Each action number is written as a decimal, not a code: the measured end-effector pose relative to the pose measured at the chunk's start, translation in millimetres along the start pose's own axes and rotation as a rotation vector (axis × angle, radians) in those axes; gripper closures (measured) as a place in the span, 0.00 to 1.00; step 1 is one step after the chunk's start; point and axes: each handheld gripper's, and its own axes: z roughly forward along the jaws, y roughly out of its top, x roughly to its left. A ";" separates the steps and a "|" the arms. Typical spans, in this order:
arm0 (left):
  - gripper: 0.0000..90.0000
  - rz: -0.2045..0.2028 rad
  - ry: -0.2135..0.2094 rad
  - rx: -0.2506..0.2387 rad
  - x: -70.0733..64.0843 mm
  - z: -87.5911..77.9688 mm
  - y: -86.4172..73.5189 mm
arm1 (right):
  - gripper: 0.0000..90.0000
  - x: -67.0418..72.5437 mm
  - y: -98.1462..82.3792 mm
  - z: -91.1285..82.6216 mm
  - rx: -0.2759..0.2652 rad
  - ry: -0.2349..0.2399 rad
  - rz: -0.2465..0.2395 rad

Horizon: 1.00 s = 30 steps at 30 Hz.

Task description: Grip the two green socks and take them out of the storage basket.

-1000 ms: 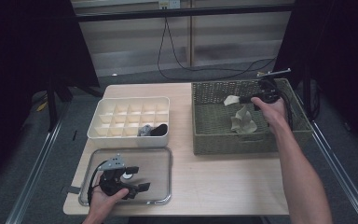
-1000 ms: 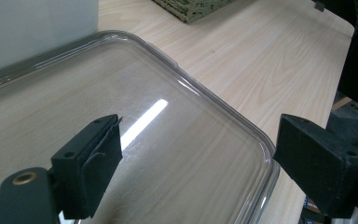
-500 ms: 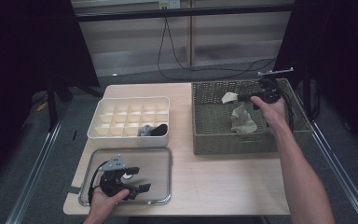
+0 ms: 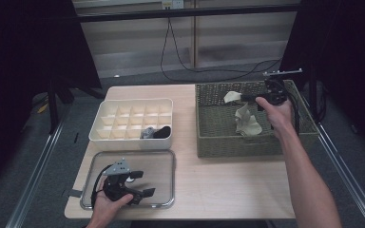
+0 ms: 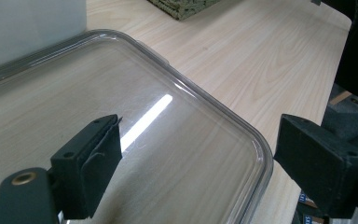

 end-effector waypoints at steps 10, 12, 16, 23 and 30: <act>0.15 0.007 0.010 -0.014 -0.8 -0.5 0.5 | 0.98 13.0 1.8 -11.8 -0.029 0.017 -0.017; 0.15 0.001 0.014 -0.014 -0.9 -0.2 0.5 | 0.98 15.6 3.1 -14.8 -0.039 0.021 -0.022; 0.15 0.002 0.013 -0.013 -0.9 0.2 0.6 | 0.98 19.8 4.4 -19.7 -0.063 0.034 -0.018; 0.15 0.008 0.010 -0.006 -1.9 1.1 0.9 | 0.98 26.5 6.0 -25.9 -0.086 0.049 -0.026; 0.15 0.014 0.007 -0.007 -3.0 2.3 1.7 | 0.98 37.0 7.9 -33.3 -0.109 0.068 -0.043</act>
